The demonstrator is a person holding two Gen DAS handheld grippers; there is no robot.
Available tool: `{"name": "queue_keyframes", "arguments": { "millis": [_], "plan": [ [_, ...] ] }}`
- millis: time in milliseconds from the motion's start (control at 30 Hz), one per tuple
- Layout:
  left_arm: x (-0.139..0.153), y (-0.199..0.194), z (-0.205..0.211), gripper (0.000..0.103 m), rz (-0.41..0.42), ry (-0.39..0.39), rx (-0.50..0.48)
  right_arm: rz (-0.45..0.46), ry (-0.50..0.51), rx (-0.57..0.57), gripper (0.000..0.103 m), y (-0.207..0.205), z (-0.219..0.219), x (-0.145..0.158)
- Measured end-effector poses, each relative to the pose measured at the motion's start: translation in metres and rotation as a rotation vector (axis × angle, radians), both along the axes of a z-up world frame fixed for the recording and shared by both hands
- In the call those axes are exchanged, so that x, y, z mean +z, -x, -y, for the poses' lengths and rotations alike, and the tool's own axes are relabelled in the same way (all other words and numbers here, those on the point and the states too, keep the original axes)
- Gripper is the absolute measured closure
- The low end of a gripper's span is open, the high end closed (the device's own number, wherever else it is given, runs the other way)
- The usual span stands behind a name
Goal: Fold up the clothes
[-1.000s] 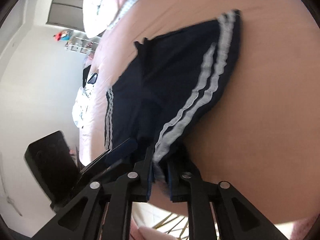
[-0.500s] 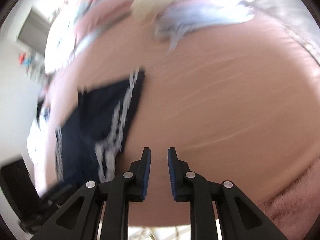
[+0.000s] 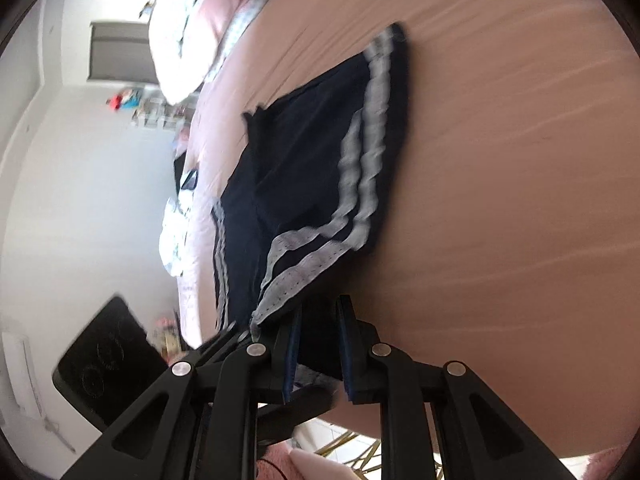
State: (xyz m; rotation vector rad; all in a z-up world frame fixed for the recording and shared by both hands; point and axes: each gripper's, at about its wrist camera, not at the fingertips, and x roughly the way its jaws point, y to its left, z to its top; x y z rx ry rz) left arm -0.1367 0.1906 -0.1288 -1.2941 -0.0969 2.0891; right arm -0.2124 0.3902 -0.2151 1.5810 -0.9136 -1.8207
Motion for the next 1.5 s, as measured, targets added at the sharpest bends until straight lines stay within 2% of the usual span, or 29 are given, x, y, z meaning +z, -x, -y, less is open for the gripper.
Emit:
{"name": "queue_keyframes", "arguments": {
  "millis": [33, 67, 100, 167, 200, 267, 300, 367, 433, 467, 533, 633, 733, 800, 867, 1000, 1100, 1233, 1300, 1400, 1500],
  "plan": [
    [-0.001, 0.002, -0.002, 0.078, -0.002, 0.013, 0.003, -0.026, -0.03, 0.004, 0.075, 0.002, 0.006, 0.004],
    [-0.002, 0.003, -0.004, 0.093, -0.004, 0.025, 0.007, -0.041, -0.052, -0.004, 0.073, 0.007, 0.01, 0.007],
    [-0.003, 0.005, -0.002, 0.095, -0.006, 0.031, 0.023, -0.043, -0.046, -0.021, 0.073, 0.007, 0.005, 0.009],
    [0.0, 0.011, 0.016, 0.095, 0.025, -0.051, 0.065, -0.039, -0.006, -0.08, 0.073, 0.01, -0.001, 0.011],
    [0.002, 0.013, 0.025, 0.095, 0.034, -0.082, 0.088, -0.047, -0.023, -0.1, 0.073, 0.011, -0.003, 0.013],
    [0.011, 0.018, 0.053, 0.095, 0.052, -0.158, 0.153, -0.08, -0.13, -0.121, 0.073, 0.012, 0.004, 0.019],
    [0.016, 0.02, 0.07, 0.095, 0.062, -0.2, 0.194, -0.098, -0.187, -0.108, 0.073, 0.014, 0.012, 0.022],
    [0.025, 0.022, 0.109, 0.095, 0.077, -0.286, 0.279, -0.105, -0.225, -0.041, 0.073, 0.022, 0.036, 0.023],
    [0.027, 0.021, 0.141, 0.095, 0.092, -0.321, 0.345, -0.111, -0.276, 0.068, 0.073, 0.035, 0.071, 0.024],
    [0.028, 0.019, 0.157, 0.095, 0.097, -0.331, 0.377, -0.147, -0.318, 0.11, 0.073, 0.043, 0.092, 0.028],
    [0.025, 0.009, 0.182, 0.095, 0.102, -0.315, 0.425, -0.195, -0.329, 0.17, 0.073, 0.052, 0.126, 0.035],
    [0.009, -0.008, 0.218, 0.095, 0.154, -0.315, 0.5, -0.247, -0.306, 0.248, 0.073, 0.062, 0.177, 0.04],
    [-0.014, -0.019, 0.237, 0.095, 0.222, -0.262, 0.539, -0.252, -0.361, 0.318, 0.073, 0.061, 0.22, 0.027],
    [-0.027, -0.025, 0.239, 0.095, 0.271, -0.209, 0.538, -0.256, -0.385, 0.357, 0.073, 0.052, 0.233, 0.017],
    [-0.03, -0.027, 0.242, 0.094, 0.286, -0.201, 0.532, -0.315, -0.431, 0.404, 0.073, 0.036, 0.229, 0.017],
    [-0.023, -0.023, 0.244, 0.092, 0.273, -0.164, 0.526, -0.335, -0.493, 0.471, 0.073, 0.022, 0.214, 0.018],
    [-0.012, -0.02, 0.24, 0.091, 0.231, -0.135, 0.504, -0.335, -0.466, 0.447, 0.073, 0.015, 0.195, 0.019],
    [-0.006, -0.015, 0.228, 0.09, 0.187, -0.097, 0.485, -0.364, -0.423, 0.354, 0.073, 0.011, 0.185, 0.023],
    [-0.009, -0.012, 0.224, 0.09, 0.196, -0.091, 0.489, -0.367, -0.388, 0.331, 0.073, 0.013, 0.195, 0.023],
    [-0.01, -0.012, 0.222, 0.09, 0.186, -0.106, 0.505, -0.395, -0.389, 0.34, 0.073, 0.01, 0.212, 0.02],
    [-0.007, -0.013, 0.222, 0.09, 0.156, -0.061, 0.521, -0.425, -0.457, 0.449, 0.072, 0.003, 0.238, 0.015]
  ]
}}
